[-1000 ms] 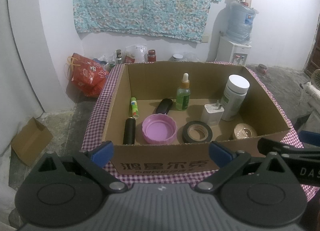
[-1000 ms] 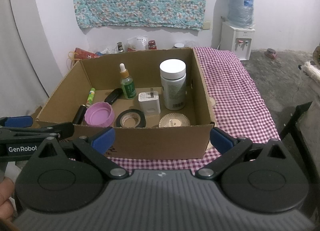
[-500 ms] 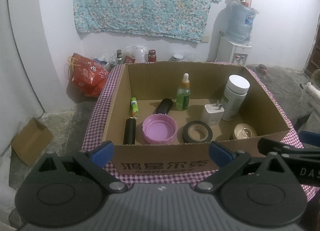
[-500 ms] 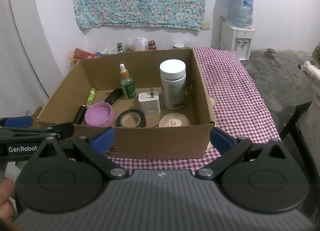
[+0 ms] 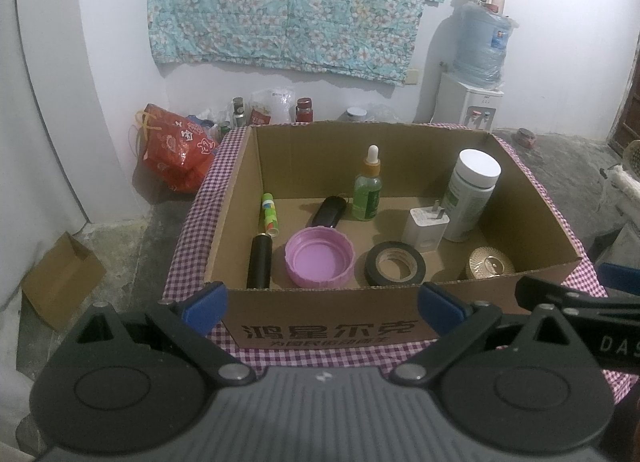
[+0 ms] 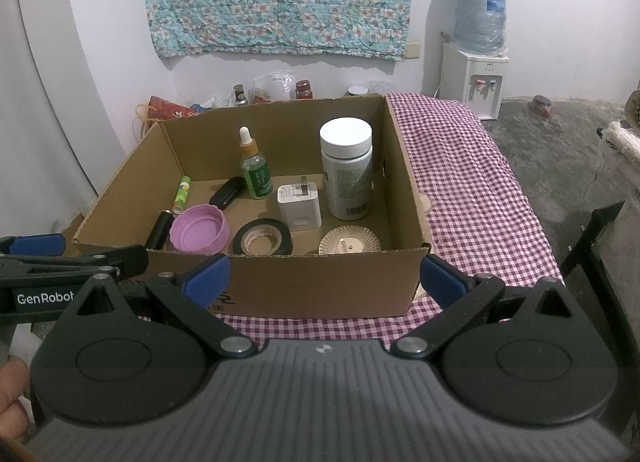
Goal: Organize rigid objects
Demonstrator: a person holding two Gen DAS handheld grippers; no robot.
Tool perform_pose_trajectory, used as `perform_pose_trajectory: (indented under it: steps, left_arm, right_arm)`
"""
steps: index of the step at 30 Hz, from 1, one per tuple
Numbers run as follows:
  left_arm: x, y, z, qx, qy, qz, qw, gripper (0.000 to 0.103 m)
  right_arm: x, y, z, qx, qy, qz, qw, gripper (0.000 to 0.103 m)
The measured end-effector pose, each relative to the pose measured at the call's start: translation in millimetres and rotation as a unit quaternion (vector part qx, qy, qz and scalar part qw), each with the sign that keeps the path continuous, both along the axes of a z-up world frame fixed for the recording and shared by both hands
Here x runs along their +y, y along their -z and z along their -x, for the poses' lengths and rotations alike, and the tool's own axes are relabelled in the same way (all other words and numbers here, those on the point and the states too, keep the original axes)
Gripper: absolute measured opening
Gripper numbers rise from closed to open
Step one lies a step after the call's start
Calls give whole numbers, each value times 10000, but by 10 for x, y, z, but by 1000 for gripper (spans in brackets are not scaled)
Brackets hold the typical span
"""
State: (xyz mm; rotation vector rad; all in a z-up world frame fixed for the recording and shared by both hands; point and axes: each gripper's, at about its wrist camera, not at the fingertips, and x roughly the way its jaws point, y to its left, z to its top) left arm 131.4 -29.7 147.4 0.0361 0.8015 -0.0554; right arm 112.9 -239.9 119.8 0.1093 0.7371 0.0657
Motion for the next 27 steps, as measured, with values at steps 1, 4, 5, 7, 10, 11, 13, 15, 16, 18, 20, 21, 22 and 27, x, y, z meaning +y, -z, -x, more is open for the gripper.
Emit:
perform_pose_trajectory:
  steps: [1,4,5,7,10,11,13,15,16,18,20,21,22,27]
  left_arm:
    - [-1,0,0,0,-1,0,10000,102]
    - [-2,-1,0,-4,-1,-6,10000,102]
    - [-4,2,-4,-1,-1,-3,10000,102]
    - [4,-3,1,-2,3,-2,10000,102]
    - [-3,-2,-2,-1,-1,-2,10000,102]
    - [-7,1,-5,-2,-2,-3,10000,102]
    - [-4,-1,-3,-1,0,-6,10000,102]
    - [-10,0,-5,4,-4,-3,10000,102]
    - [0,-5,2,7,-2,-2,10000,102]
    - [-12,-1,-4,4,-5,0,10000,102]
    - [-10,-2,-4,-2,-3,-2,10000,102]
    - [-8,-3,-3,-2,-3,0,10000,102]
    - [-9,-3,-4,-2,-4,0,10000,102]
    - [-14,-10,4,-2,-19,1,10000,102]
  right_arm:
    - [1,0,0,-1,2,-2,10000,102]
    - [-5,2,-3,-2,1,0,10000,102]
    - [-3,0,-2,-1,2,-1,10000,102]
    - [-6,1,-3,-1,1,0,10000,102]
    - [-10,1,-5,-2,-1,2,10000,102]
    - [-12,1,-6,-2,-1,1,10000,102]
    - [-10,0,-5,-1,0,0,10000,102]
    - [-15,1,-7,3,-1,-1,10000,102]
    - [-10,-1,-6,7,0,-4,10000,102]
    - [-13,0,-6,0,-4,3,10000,102]
    - [-6,-4,-3,-5,1,8,10000,102]
    - [-15,-1,-6,-4,-2,4,10000,102]
    - [-13,-2,-5,-8,-5,5,10000,102]
    - [-17,-19,-13,-11,-7,6,10000,102]
